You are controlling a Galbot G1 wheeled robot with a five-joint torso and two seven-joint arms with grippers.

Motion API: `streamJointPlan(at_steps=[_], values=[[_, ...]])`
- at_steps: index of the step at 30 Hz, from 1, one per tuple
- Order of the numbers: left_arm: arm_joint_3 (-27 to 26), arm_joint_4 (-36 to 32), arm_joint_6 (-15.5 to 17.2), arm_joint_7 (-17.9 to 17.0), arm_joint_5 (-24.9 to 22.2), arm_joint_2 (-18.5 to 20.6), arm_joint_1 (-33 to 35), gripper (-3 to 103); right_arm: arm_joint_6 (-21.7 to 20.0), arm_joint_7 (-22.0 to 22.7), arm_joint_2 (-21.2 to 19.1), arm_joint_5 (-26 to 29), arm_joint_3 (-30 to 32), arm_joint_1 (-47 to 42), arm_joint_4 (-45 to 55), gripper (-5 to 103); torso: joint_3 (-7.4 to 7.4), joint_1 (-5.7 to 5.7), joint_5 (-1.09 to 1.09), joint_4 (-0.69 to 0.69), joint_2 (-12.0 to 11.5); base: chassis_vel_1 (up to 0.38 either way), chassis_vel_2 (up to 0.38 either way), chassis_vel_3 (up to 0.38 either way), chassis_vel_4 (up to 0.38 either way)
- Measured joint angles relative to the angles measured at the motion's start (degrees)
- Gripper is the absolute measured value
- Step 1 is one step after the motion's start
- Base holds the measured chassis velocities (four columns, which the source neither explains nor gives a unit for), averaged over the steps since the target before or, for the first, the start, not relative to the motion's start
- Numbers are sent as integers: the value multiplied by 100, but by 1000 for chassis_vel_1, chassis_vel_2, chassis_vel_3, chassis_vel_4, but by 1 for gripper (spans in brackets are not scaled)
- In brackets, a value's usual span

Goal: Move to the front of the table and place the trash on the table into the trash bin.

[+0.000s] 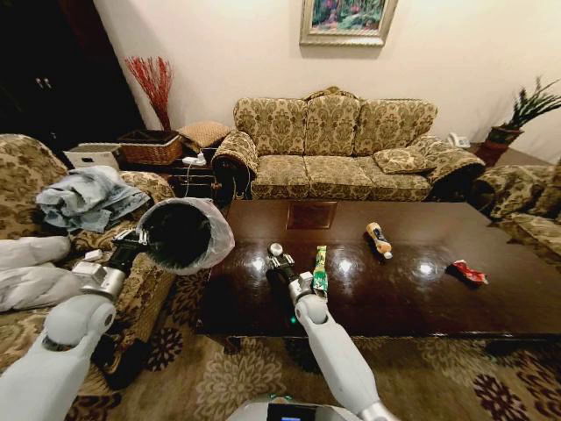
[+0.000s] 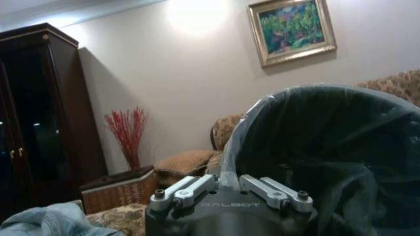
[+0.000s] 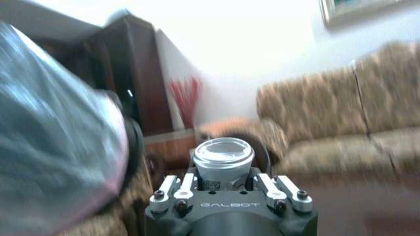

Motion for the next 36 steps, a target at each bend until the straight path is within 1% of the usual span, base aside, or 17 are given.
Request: streamJointPlan(at_steps=[1,2,3,4,5,6,7,8,10,14,19,23,28,31,33,35,36], values=[[24,80,0,16,-24,108,-23,2,125,-274,-136,95,94,-158,369,38,0,0,0,0,0,0,0,0,0],[40,117,1,29,-46,175,-35,2,168,-397,-185,160,126,-219,517,38,0,0,0,1,0,0,0,0,0],[94,224,3,53,-109,375,-73,2,302,-921,-393,470,269,-390,1015,38,0,0,1,0,0,0,0,0,0],[94,224,3,53,-109,375,-73,2,302,-921,-393,470,269,-390,1015,38,0,0,1,0,0,0,0,0,0],[137,277,-3,58,-124,502,-94,2,371,-1344,-516,765,361,-484,1336,38,-1,0,0,-1,0,0,0,0,0],[208,303,-23,70,-124,653,-100,2,426,-1950,-648,1179,413,-608,1807,38,0,0,1,-1,0,0,0,0,0],[273,280,-24,75,-132,732,-91,2,431,-2295,-739,1457,406,-683,2146,38,-1,0,2,-1,0,0,0,0,0],[273,280,-24,75,-132,732,-91,2,431,-2295,-739,1457,406,-683,2146,38,-1,0,2,-1,0,0,0,0,0],[438,124,11,126,-131,824,-65,2,386,-2773,-856,1800,266,-779,2697,38,-1,0,1,-1,0,0,0,0,0],[662,-92,95,149,-138,889,-20,2,274,-3003,-938,1908,-27,-705,2969,38,-1,-1,0,-1,0,0,0,0,0],[761,-325,182,183,-192,958,86,2,309,-2977,-942,1845,-439,-395,2787,38,0,0,0,0,0,0,0,0,0],[749,-606,278,194,-339,1020,228,2,444,-2959,-750,1504,-772,13,2319,38,0,0,1,1,0,0,0,0,0],[665,-852,318,201,-386,998,353,2,551,-2732,-495,1160,-1083,327,1756,37,0,0,0,1,0,0,0,0,0],[663,-897,330,205,-395,944,385,2,561,-2650,-378,1047,-1205,403,1623,53,0,0,0,1,0,0,0,0,0],[666,-907,333,205,-398,933,394,2,561,-2631,-360,1025,-1220,417,1604,53,0,0,0,1,0,0,0,0,0],[674,-954,361,205,-408,889,414,2,561,-2576,-328,993,-1252,452,1564,63,0,0,-1,1,0,0,0,0,0],[674,-954,361,205,-408,889,414,2,561,-2576,-328,993,-1252,452,1564,63,0,0,-1,1,0,0,0,0,0]])
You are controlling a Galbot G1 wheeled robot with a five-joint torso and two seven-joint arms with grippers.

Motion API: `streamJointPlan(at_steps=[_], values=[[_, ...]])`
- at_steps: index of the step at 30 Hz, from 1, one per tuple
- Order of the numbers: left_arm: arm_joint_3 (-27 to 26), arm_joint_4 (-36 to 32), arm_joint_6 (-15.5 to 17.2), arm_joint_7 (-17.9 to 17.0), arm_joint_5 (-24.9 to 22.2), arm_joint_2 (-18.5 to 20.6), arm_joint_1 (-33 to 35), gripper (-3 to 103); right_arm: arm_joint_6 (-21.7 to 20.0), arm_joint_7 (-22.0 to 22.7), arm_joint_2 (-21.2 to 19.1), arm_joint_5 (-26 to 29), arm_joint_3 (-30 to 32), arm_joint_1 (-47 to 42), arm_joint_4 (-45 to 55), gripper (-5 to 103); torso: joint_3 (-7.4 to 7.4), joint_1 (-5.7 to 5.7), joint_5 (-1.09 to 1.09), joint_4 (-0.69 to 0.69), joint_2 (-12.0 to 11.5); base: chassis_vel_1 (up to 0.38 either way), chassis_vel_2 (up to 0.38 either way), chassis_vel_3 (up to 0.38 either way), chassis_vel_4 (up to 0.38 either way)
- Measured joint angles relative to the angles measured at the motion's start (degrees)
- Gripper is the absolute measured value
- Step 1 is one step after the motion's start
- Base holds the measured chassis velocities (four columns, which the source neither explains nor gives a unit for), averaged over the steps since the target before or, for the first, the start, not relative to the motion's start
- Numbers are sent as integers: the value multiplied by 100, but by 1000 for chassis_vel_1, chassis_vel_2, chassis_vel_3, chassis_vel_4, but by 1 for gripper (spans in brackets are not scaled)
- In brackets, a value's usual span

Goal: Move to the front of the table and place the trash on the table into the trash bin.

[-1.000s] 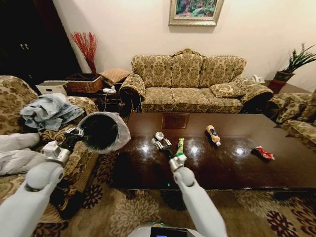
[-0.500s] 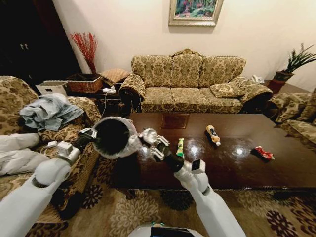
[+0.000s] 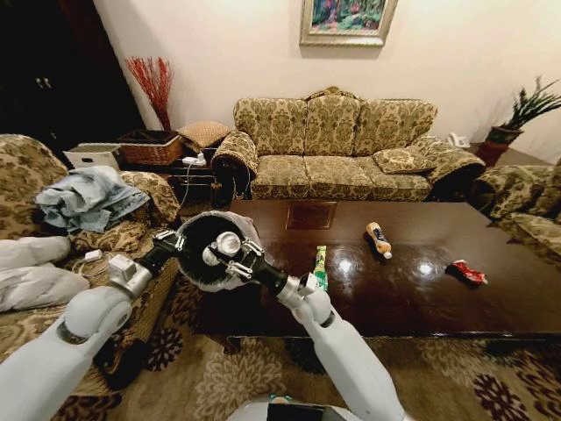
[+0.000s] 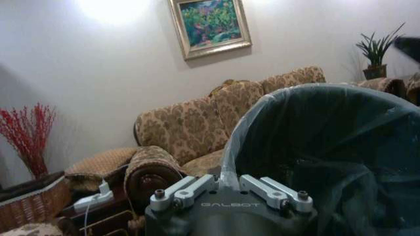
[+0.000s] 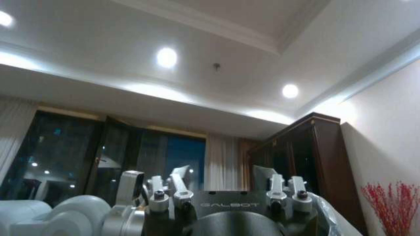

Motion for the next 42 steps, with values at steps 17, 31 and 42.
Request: streamJointPlan(at_steps=[17,31,42], values=[[-203,-24,1166,-137,-817,671,229,2,8,-3,-481,398,820,-822,834,100,0,0,3,-2,0,0,0,0,0],[-425,-70,2149,-521,-2793,1991,80,2,-317,1214,-566,258,2663,-2354,1861,100,0,0,2,-3,0,0,0,0,0],[-441,409,2397,-847,-3582,2404,-77,2,-1550,3800,-623,93,2883,-2661,1440,100,0,0,2,-1,0,0,0,0,0]])
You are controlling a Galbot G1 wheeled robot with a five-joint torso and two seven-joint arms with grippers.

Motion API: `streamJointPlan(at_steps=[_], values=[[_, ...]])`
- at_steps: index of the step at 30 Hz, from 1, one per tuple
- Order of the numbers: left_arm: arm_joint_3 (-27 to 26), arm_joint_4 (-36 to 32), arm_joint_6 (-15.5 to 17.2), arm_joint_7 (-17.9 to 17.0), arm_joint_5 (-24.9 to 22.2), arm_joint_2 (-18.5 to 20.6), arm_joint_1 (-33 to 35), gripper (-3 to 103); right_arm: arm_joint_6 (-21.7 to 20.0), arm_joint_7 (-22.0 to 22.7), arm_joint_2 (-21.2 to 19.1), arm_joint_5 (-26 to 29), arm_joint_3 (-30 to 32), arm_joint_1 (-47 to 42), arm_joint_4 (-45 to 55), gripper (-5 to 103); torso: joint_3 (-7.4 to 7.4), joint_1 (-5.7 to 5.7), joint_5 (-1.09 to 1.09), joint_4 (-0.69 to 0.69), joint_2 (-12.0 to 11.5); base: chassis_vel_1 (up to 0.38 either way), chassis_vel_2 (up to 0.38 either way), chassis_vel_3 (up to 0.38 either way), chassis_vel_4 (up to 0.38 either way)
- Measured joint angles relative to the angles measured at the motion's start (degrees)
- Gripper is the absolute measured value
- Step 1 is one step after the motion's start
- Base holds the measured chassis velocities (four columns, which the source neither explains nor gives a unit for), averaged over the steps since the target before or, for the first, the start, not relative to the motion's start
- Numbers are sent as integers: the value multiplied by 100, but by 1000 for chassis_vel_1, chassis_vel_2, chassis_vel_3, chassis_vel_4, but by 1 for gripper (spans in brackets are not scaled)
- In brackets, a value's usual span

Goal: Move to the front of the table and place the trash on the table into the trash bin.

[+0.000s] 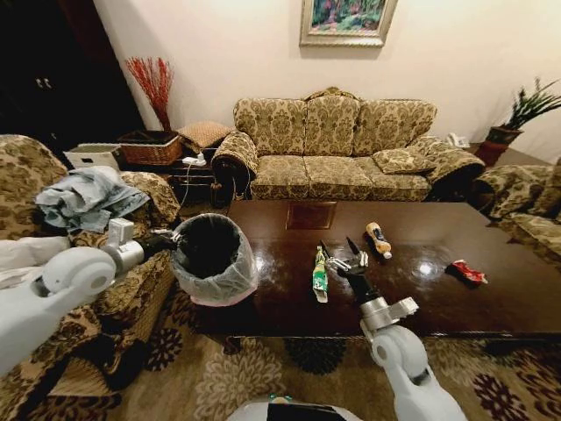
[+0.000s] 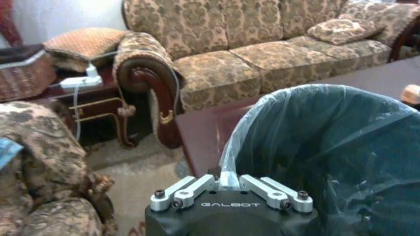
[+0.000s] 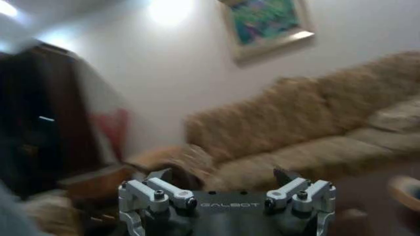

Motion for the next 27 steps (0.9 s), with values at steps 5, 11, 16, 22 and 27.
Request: streamJointPlan(at_steps=[5,11,16,22,27], values=[[-4,-45,-85,-90,54,-32,-7,2,-373,938,308,320,-461,427,-573,100,1,1,-1,1,0,0,0,0,0],[96,-122,-263,-175,171,-137,49,2,-785,1578,408,662,-609,792,-1247,100,1,0,-3,1,0,0,0,0,0],[131,-99,-344,-213,198,-86,40,2,-987,1596,367,585,-697,994,-1869,100,1,1,-2,0,0,0,0,0,0],[145,-85,-460,-187,206,-82,31,2,-1042,1503,500,656,-792,1361,-2587,100,0,1,-1,0,0,0,0,0,0],[167,-81,-573,-140,222,-108,26,2,-1136,1338,538,815,-914,1477,-2666,94,0,0,-3,0,0,0,0,0,0]])
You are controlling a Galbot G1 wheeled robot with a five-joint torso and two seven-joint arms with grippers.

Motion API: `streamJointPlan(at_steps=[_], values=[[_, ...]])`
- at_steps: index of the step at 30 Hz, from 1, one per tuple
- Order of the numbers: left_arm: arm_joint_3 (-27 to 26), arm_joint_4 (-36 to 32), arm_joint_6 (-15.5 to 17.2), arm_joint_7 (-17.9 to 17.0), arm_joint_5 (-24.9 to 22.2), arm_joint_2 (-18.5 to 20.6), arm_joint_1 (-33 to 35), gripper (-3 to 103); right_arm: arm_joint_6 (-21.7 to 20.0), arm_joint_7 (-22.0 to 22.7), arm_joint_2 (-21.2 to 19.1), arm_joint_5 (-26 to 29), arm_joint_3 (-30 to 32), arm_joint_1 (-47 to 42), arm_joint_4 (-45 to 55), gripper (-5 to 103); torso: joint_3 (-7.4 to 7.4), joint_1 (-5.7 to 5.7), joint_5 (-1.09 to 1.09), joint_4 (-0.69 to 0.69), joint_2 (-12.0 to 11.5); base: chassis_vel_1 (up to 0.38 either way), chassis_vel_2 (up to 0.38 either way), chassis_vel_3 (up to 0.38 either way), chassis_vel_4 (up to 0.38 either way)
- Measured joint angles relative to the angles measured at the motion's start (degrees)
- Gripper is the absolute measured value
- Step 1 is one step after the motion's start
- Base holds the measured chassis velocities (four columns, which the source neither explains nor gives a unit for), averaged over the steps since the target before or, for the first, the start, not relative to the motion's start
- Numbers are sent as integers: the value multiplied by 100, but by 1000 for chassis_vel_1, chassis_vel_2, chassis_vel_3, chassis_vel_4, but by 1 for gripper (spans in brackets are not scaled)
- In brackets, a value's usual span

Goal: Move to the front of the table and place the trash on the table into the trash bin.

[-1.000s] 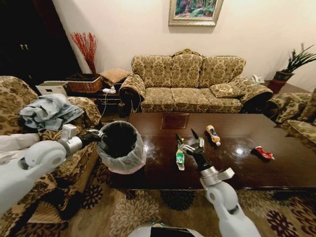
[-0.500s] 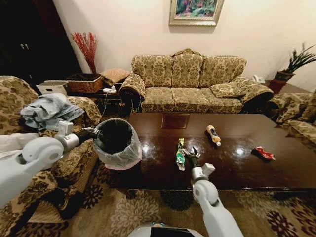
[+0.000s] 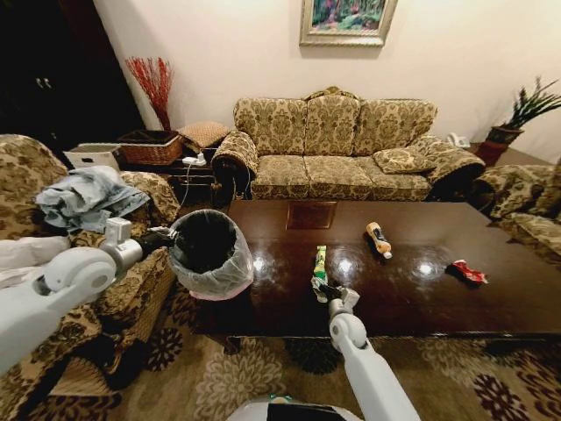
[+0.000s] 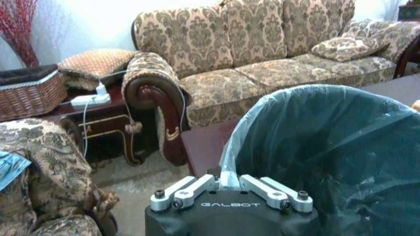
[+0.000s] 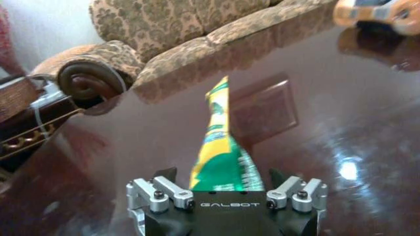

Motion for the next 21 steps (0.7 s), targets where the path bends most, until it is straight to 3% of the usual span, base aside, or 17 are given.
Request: streamJointPlan(at_steps=[9,13,15,17,21], values=[[42,49,-128,62,63,-101,-22,2,-170,-39,-42,139,-117,69,28,67,0,0,3,0,0,0,0,0,0],[57,73,-165,77,97,-145,-22,2,-180,-23,-56,151,-141,68,38,63,0,0,3,1,0,0,0,0,0],[64,87,-188,96,118,-189,-13,2,-180,-19,-74,153,-157,69,56,51,0,0,3,1,0,0,0,0,0],[65,88,-193,100,119,-196,-11,2,-180,-19,-79,153,-161,71,60,51,0,0,3,1,0,0,0,0,0],[66,66,-209,101,125,-209,-10,2,-187,5,-99,152,-169,53,121,39,1,0,3,1,-1,0,0,0,0]])
